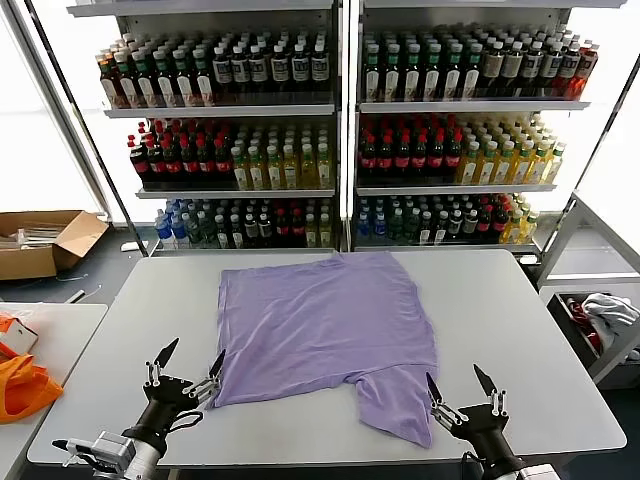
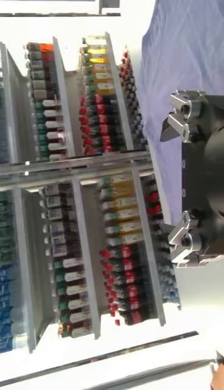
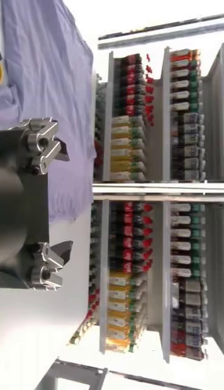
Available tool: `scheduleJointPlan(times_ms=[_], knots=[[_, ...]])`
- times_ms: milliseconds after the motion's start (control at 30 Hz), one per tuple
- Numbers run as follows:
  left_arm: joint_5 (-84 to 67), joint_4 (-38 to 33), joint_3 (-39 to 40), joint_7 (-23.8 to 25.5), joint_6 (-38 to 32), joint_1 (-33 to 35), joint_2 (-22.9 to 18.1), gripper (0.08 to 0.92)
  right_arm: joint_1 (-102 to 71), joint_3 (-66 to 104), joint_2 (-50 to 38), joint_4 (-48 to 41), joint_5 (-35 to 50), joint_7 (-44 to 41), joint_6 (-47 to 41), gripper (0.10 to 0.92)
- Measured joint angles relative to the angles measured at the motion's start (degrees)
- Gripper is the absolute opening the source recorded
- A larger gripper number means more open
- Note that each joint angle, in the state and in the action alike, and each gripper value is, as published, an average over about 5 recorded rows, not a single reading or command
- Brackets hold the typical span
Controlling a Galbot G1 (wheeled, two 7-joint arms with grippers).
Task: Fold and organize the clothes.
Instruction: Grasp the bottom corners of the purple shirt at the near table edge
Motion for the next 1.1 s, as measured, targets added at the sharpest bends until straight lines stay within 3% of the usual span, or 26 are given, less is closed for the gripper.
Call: scheduleJointPlan(times_ms=[300,600,933,1100], knots=[[-3.2,2.0,2.0,-1.2,8.4,-1.3,3.4,0.823,1.9,-4.9,1.3,-1.3,0.0,4.2,-6.1,0.823],[-4.6,5.5,3.3,-1.3,12.5,-3.2,3.9,0.823,3.8,-9.9,2.7,-4.3,0.0,7.8,-8.9,0.811],[-5.2,8.8,4.4,-1.5,13.6,-4.4,2.7,0.822,3.3,-11.6,3.5,-6.5,-0.1,9.6,-8.8,0.551],[-5.3,10.1,4.7,-1.5,13.4,-4.5,1.9,0.723,3.2,-12.0,4.0,-7.0,0.1,10.0,-8.2,0.403]])
